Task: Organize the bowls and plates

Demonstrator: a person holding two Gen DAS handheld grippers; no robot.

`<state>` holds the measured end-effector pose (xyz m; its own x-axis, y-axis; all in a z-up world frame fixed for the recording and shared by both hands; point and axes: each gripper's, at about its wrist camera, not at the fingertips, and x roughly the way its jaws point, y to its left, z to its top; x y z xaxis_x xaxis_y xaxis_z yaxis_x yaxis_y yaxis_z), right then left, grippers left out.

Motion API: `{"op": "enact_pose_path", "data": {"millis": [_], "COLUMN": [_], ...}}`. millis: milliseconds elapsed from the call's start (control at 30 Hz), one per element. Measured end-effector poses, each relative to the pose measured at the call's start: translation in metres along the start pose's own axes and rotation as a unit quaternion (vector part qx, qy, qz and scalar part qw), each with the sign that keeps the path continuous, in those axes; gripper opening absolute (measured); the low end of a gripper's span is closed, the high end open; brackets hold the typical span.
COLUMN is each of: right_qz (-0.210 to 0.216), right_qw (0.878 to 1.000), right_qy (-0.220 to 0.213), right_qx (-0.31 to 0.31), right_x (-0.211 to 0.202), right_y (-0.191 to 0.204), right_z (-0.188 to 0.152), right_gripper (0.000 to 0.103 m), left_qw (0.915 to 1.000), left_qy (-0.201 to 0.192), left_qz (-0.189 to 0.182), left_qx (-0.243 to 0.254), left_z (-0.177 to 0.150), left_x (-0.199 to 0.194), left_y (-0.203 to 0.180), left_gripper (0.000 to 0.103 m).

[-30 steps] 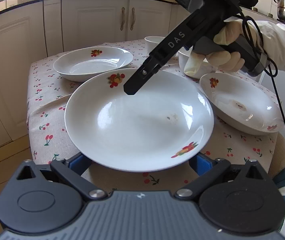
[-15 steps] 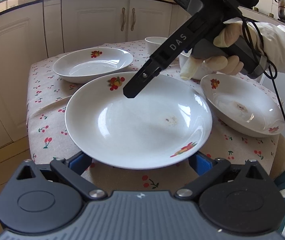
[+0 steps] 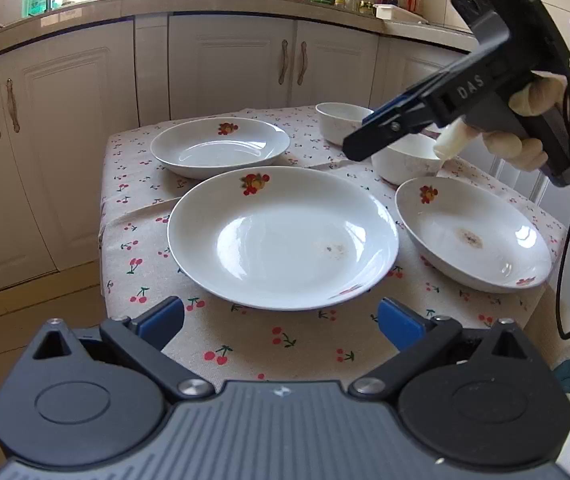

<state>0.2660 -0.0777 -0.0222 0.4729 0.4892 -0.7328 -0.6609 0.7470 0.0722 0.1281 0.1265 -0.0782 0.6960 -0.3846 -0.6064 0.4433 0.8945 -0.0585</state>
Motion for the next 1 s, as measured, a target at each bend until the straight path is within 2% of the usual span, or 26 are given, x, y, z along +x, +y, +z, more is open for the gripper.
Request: {"op": "enact_pose_path", "data": {"millis": [233,333,467,700,800,1000], "right_qz": [-0.023,-0.048,-0.069,-0.094,-0.112,-0.114], "right_qw": [0.999,0.998,0.996,0.993,0.991,0.99], "right_qy": [-0.028,-0.043,-0.056,-0.065,-0.063,-0.064], "right_qx": [0.001,0.003,0.009,0.037,0.045,0.058], "right_x": [-0.046,-0.062,-0.078,-0.099,-0.105,-0.116], "right_y": [0.013,0.019,0.023,0.022,0.021,0.018], "right_z": [-0.038,-0.06,-0.094,-0.148,-0.168,-0.197], "right_gripper": [0.103,0.103,0.103,0.103,0.103,0.103], "left_qw": [0.9994,0.9978,0.9961,0.991,0.9903,0.9931], "left_qy": [-0.021,-0.018,-0.026,-0.063,-0.071,-0.075], "left_qz": [0.02,0.052,0.058,0.085,0.081,0.063], "left_qx": [-0.02,-0.036,-0.061,-0.082,-0.087,-0.064], "left_z": [0.0,-0.001,-0.006,-0.006,-0.004,0.004], "left_x": [-0.019,-0.022,-0.029,-0.036,-0.035,-0.032], "left_y": [-0.024,-0.035,-0.046,-0.071,-0.078,-0.093], "left_gripper": [0.102,0.102,0.102,0.102,0.102,0.102]}}
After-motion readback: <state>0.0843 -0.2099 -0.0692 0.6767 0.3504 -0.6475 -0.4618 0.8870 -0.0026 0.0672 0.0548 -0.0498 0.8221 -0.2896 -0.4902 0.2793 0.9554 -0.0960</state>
